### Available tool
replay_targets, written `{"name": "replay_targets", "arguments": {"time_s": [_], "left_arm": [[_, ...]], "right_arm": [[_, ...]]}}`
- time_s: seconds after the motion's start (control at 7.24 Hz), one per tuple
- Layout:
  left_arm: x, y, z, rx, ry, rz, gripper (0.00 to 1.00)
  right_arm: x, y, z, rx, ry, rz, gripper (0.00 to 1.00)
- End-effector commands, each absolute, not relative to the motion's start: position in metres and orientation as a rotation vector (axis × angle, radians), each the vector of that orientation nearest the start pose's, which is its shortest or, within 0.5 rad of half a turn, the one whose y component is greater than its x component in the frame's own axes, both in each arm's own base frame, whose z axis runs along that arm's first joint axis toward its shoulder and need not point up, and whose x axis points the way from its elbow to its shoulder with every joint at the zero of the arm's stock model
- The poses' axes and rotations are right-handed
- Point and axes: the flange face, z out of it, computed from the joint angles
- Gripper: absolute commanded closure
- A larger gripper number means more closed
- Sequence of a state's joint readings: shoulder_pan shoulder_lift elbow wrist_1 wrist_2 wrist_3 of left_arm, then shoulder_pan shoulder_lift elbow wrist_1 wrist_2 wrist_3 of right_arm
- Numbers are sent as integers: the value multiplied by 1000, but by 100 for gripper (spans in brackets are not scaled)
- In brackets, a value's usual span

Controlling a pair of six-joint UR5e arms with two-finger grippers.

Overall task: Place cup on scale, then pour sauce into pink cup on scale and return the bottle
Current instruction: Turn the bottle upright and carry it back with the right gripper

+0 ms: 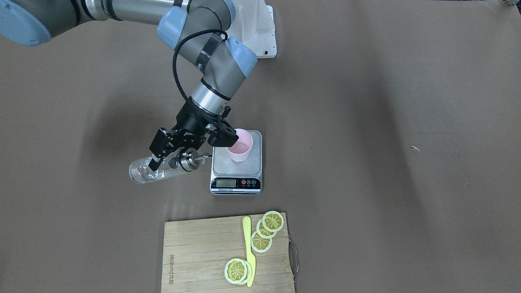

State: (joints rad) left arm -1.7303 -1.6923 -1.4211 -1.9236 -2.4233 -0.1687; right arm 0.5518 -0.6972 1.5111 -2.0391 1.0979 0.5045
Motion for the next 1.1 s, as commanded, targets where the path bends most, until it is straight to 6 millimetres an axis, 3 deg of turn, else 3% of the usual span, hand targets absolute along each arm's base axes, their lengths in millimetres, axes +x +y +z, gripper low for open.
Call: {"name": "replay_targets", "arguments": {"time_s": [0.0,0.28,0.55,0.69,0.97], "left_arm": [[-147,-546,610,321,847,-174,2],[-147,-547,600,338,847,-166,2],[-147,-553,583,360,846,-168,2],[-148,-557,577,373,842,-162,2],[-149,-560,575,414,831,-140,2]], "right_arm": [[-475,-574,195,574,-132,-361,100],[-417,-617,220,574,-352,-294,100],[-351,-644,278,599,-486,-259,100],[-324,-649,306,605,-524,-239,100],[-279,-636,371,608,-582,-223,100]]}}
